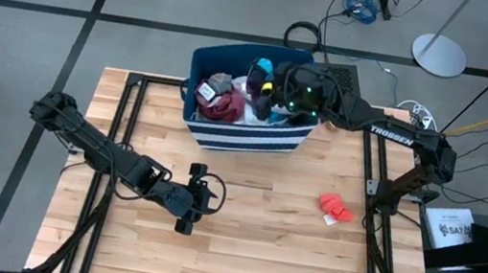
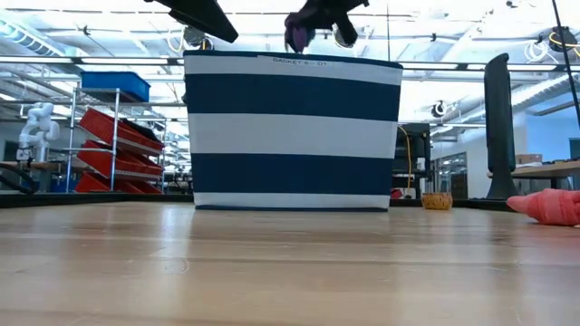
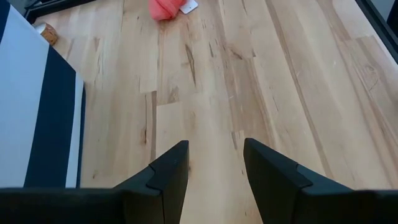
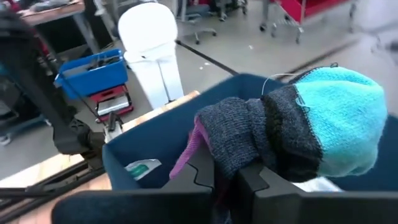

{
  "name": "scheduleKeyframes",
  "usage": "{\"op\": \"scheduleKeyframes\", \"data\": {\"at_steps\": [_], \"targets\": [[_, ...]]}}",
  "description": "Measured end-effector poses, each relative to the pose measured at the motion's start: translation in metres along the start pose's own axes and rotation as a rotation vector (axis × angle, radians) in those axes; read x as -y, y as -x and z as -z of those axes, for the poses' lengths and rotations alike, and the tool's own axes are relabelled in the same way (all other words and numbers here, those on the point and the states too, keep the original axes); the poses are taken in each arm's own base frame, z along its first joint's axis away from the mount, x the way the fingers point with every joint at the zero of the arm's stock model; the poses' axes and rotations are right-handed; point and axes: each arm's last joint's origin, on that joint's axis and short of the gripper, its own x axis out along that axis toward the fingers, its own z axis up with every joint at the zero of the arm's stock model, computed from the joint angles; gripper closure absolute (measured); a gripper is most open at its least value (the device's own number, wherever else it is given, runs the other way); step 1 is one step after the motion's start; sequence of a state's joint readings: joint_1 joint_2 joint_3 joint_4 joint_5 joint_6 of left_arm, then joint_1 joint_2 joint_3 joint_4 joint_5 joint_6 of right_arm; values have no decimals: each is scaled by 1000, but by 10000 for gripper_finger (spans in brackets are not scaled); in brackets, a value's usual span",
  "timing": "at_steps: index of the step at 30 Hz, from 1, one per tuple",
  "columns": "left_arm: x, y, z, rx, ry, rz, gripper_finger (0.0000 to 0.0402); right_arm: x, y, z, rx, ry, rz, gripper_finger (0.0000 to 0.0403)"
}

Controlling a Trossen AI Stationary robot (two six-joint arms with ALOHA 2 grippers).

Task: Sort clothes
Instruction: Put the multicolored sock into the blue bin, then put the orange socks into the blue bin

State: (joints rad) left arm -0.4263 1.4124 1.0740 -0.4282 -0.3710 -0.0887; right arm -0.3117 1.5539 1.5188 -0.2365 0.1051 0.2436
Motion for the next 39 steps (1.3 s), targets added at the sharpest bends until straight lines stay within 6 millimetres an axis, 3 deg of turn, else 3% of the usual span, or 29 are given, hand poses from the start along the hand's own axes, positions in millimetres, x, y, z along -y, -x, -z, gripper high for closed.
{"op": "scheduleKeyframes", "data": {"at_steps": [11,17,31,39], "targets": [[0,0,0,0,0,0,237,28,0,10,-145,-117,117,378],[0,0,0,0,0,0,237,28,1,15,-192,-71,124,354],[0,0,0,0,-5,0,237,32,2,20,-241,-55,166,250],[-2,2,-2,20,-72,-38,237,33,3,23,-275,-48,173,220]]}}
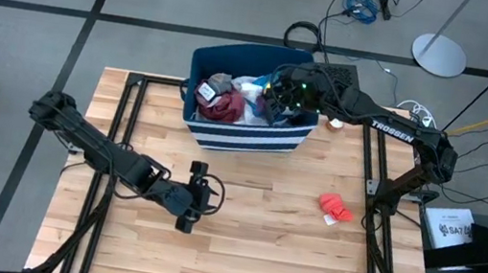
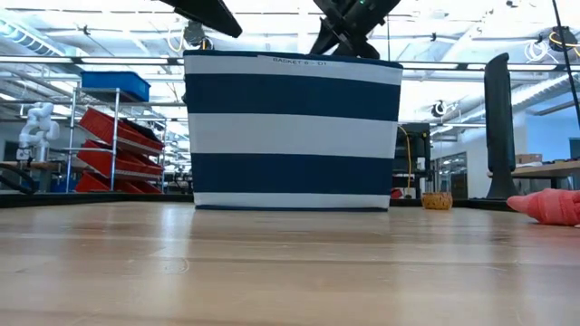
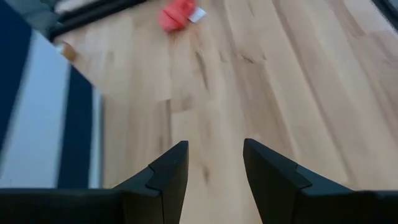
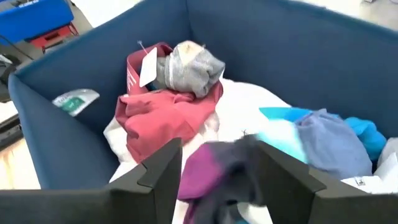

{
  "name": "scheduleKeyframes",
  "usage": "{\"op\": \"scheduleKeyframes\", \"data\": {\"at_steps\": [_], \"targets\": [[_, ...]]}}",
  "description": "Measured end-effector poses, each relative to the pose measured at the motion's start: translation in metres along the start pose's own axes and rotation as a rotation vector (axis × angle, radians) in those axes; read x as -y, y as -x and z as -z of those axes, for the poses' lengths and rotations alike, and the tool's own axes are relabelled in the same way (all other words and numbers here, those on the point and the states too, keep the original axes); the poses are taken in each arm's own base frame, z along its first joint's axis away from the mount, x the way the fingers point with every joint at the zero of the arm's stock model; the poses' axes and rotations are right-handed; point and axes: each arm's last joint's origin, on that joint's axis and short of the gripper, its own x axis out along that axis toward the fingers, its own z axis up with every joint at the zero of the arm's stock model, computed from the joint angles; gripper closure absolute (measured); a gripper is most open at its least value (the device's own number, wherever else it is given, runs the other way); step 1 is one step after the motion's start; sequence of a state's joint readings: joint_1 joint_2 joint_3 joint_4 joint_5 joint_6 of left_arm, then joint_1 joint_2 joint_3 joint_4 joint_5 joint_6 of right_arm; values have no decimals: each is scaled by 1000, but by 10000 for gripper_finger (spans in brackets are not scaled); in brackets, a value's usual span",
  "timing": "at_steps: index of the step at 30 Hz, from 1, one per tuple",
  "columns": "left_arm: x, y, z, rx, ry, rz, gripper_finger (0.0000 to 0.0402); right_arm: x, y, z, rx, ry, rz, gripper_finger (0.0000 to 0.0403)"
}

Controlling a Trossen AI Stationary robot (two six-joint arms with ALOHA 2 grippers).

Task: Sort clothes
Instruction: Put the orange socks into the blue bin

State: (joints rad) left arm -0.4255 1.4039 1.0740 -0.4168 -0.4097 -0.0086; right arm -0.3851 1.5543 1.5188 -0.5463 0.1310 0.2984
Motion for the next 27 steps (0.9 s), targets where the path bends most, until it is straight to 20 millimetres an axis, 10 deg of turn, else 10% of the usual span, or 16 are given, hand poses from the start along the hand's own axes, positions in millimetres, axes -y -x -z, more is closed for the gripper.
{"op": "scheduleKeyframes", "data": {"at_steps": [14,27], "targets": [[-28,59,-19,197,123,-114,237,3,8,6,-98,95,25,215],[-20,101,-15,282,137,-19,237,-8,72,-21,-237,108,34,215]]}}
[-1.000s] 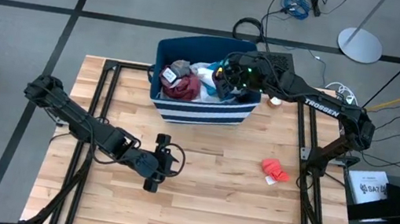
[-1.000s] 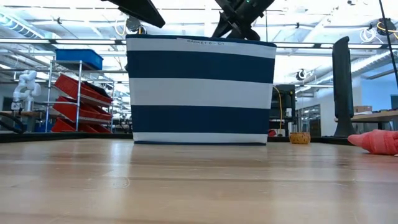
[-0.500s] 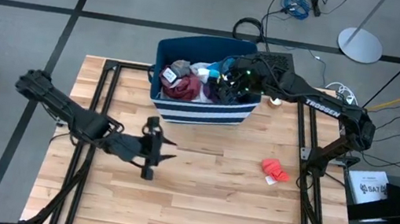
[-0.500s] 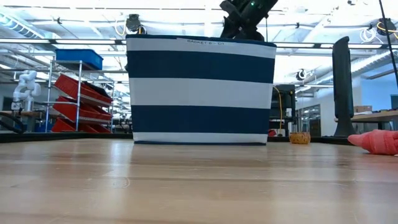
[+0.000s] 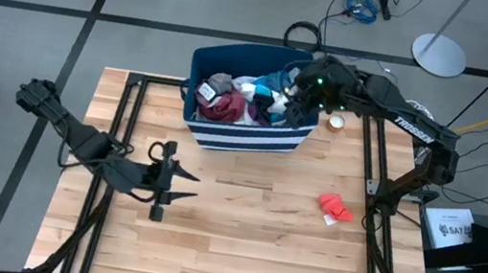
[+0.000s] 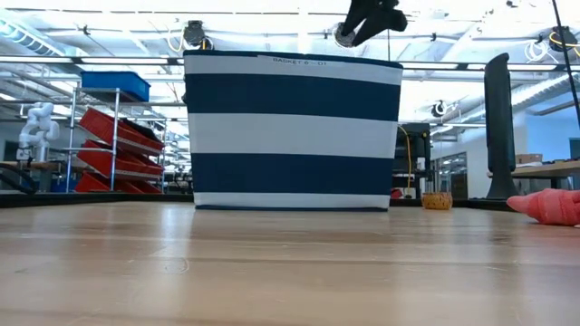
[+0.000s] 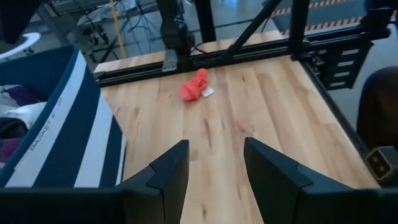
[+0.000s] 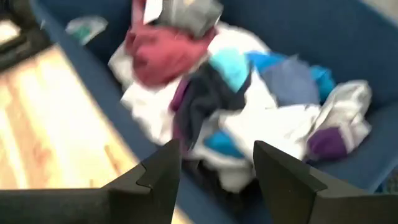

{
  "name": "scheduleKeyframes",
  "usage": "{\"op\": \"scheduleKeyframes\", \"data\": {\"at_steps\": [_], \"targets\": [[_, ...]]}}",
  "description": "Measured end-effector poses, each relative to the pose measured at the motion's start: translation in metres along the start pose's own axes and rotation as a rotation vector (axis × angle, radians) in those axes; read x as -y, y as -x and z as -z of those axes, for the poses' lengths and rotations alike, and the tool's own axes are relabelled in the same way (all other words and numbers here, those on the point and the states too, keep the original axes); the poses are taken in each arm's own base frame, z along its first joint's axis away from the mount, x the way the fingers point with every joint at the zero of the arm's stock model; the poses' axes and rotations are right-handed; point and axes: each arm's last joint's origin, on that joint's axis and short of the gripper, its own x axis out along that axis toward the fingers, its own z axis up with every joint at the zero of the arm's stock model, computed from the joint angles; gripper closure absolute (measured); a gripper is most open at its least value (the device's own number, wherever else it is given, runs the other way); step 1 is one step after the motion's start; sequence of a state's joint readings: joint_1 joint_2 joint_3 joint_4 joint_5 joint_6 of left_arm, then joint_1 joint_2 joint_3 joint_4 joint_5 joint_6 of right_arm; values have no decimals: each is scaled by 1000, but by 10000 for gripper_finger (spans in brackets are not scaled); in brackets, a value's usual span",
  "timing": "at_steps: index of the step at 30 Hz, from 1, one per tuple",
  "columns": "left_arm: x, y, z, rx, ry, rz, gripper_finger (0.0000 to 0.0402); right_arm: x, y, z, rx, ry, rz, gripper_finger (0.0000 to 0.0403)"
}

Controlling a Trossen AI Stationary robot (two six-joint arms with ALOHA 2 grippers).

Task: Sort clothes
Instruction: Put the orange socks into the blue bin

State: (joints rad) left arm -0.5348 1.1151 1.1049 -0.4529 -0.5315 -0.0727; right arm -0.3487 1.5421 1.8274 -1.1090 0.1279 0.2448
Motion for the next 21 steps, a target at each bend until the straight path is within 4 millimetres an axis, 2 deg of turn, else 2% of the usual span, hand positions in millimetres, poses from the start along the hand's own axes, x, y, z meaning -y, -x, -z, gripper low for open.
{"op": "scheduleKeyframes", "data": {"at_steps": [8,13,21], "targets": [[4,4,0,5,-9,22,237,-31,12,29,-211,93,-31,215],[4,4,0,4,-9,22,237,-60,23,50,-298,136,-66,215],[4,4,0,4,14,22,237,-111,50,97,-396,179,-58,215]]}}
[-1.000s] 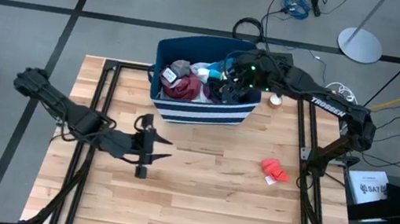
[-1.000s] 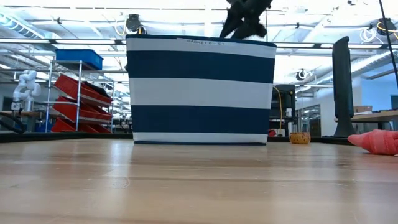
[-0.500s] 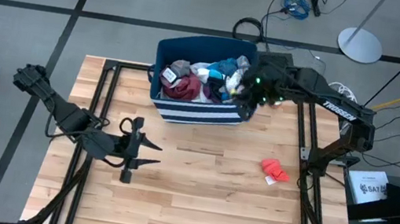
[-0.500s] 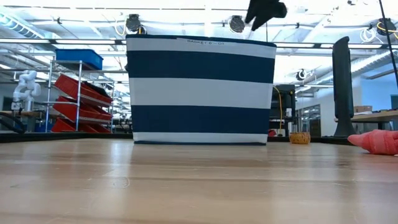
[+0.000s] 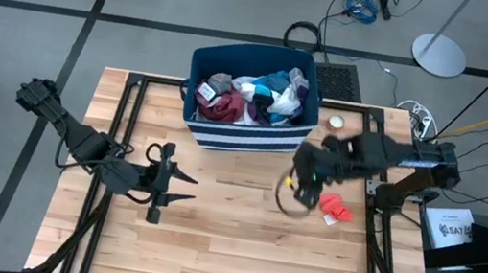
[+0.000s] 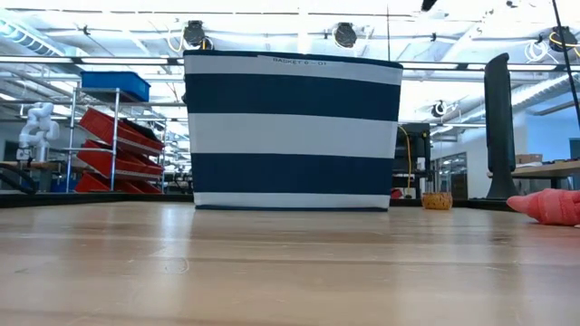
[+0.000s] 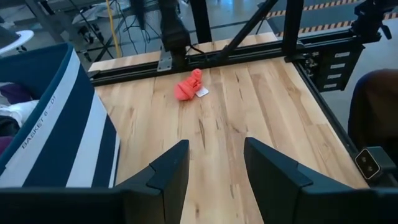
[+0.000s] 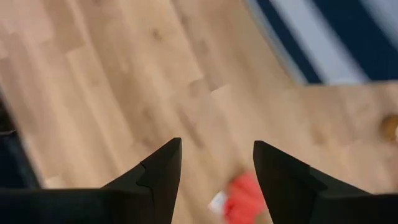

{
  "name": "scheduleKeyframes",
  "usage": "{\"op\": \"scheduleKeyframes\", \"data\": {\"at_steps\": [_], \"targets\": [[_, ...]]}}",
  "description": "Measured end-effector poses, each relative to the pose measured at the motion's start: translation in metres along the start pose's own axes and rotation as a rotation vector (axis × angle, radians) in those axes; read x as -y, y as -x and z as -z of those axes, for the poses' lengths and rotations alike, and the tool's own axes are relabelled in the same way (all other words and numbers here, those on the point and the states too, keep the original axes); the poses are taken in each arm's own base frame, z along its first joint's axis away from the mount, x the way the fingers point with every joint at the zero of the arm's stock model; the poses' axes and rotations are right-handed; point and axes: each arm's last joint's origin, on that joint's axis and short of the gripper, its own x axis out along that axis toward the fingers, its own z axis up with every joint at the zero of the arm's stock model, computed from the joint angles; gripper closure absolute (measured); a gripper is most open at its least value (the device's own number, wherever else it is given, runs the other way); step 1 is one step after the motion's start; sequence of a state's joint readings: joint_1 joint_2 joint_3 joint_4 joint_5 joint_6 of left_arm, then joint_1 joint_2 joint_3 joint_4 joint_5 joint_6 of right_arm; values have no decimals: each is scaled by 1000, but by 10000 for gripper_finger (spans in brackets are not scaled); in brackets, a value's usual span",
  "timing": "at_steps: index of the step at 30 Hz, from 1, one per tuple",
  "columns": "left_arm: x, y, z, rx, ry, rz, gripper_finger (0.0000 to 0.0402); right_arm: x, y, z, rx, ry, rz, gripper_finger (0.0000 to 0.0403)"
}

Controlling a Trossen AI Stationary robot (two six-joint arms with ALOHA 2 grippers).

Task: Sort clothes
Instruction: Put the orange socks into the blue bin

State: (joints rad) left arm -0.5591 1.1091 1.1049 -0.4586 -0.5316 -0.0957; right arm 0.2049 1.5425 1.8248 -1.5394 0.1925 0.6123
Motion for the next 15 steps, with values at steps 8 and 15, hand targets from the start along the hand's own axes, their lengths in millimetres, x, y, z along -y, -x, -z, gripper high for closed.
{"op": "scheduleKeyframes", "data": {"at_steps": [8,15], "targets": [[0,0,0,0,3,0,237,-50,-15,53,-108,6,-3,215],[2,-3,1,-6,0,-1,237,-56,-70,94,-246,25,175,215]]}}
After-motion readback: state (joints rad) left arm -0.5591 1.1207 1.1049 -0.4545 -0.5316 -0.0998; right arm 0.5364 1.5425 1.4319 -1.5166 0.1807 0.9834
